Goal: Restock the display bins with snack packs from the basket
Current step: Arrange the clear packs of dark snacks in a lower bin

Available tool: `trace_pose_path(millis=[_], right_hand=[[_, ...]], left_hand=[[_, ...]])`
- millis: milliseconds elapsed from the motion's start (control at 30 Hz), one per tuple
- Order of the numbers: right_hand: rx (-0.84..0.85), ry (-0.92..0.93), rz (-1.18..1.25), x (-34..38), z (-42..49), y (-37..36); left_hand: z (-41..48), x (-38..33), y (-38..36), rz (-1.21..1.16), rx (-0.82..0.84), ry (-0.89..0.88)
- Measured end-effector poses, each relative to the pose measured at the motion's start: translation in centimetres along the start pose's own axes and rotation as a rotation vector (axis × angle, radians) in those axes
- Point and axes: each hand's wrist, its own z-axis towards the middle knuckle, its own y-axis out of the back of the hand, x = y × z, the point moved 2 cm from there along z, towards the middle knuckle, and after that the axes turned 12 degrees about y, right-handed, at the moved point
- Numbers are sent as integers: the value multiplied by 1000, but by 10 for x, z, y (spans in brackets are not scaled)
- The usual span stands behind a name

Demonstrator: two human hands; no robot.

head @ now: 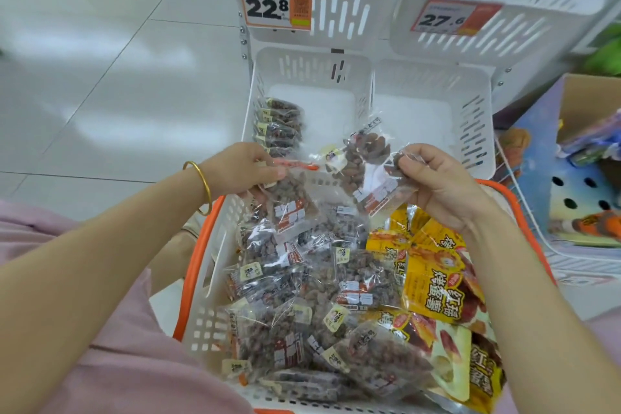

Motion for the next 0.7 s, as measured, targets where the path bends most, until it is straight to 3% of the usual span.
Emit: trace_pose_path(millis=[167, 300, 433, 567, 700], right_hand=[[87, -2, -75, -22, 3, -20], [157, -32, 110, -35, 3, -34], [16, 32, 92, -37, 6, -34], [-37, 90, -102, -42, 8, -35], [-36, 101, -215, -45, 6, -41]], left_hand=[[-5, -17, -6, -220, 96, -44], [-5, -25, -14, -399, 110, 12], [-6, -27, -12, -642, 258, 54], [-9, -24, -19, -619, 404, 16], [-12, -27, -23, -487, 297, -17]])
